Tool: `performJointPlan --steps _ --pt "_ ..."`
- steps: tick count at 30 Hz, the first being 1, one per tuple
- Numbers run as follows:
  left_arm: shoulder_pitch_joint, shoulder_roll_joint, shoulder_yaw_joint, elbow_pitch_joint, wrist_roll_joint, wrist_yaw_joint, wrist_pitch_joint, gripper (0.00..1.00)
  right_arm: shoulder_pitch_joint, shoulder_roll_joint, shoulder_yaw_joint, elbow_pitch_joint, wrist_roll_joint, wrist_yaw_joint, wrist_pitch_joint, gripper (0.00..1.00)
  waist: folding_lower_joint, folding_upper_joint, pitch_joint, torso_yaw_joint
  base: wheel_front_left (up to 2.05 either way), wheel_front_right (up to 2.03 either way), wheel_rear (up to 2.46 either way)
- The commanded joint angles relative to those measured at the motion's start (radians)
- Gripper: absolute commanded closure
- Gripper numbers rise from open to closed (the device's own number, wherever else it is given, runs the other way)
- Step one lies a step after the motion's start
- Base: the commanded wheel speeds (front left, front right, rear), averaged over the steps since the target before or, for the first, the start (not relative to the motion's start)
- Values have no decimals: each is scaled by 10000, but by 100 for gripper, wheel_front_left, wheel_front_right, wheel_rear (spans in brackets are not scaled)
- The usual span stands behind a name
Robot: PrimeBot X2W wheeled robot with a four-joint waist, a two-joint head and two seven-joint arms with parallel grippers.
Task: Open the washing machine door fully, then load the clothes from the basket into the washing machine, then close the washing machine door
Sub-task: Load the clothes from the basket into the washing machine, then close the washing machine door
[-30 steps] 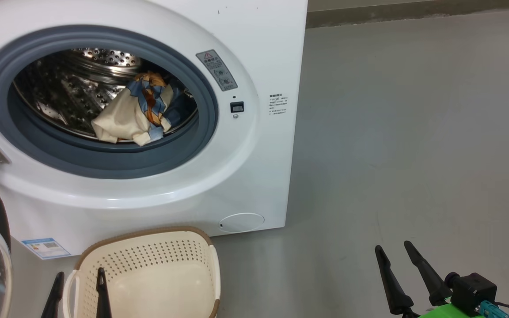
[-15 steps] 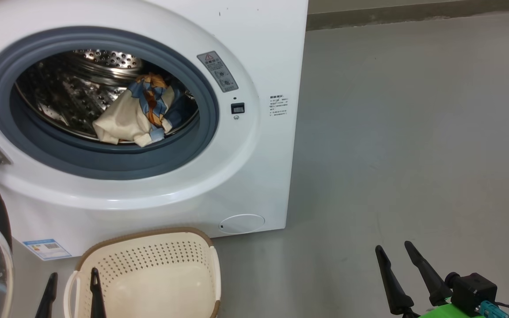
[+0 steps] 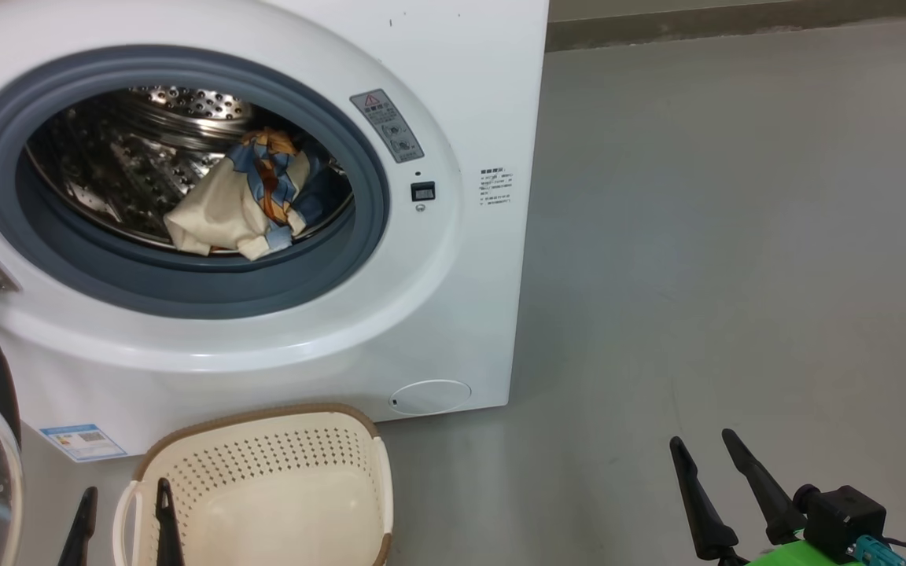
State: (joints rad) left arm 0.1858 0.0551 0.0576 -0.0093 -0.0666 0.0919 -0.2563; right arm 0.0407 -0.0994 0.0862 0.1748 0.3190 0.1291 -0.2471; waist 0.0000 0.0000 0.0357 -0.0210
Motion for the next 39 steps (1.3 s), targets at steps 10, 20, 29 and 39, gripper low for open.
performJointPlan --steps 10,20,29,39 --pt "-436 77 350 -155 -104 -89 -55 0 -183 -91 184 -202 -38 16 -64 0 0 0 22 13 0 0 0" --pt "-545 52 385 -107 -107 -125 -55 0 -215 -87 164 -195 -23 16 -79 0 0 0 104 53 -31 31 0" --pt "-582 29 418 -68 -109 -113 -55 0 -239 -69 158 -177 -29 16 -93 0 0 0 115 62 -83 83 0" --pt "-665 6 378 -56 -104 -135 -55 0 -250 -60 160 -147 -19 16 -101 0 0 0 175 111 -193 193 0"
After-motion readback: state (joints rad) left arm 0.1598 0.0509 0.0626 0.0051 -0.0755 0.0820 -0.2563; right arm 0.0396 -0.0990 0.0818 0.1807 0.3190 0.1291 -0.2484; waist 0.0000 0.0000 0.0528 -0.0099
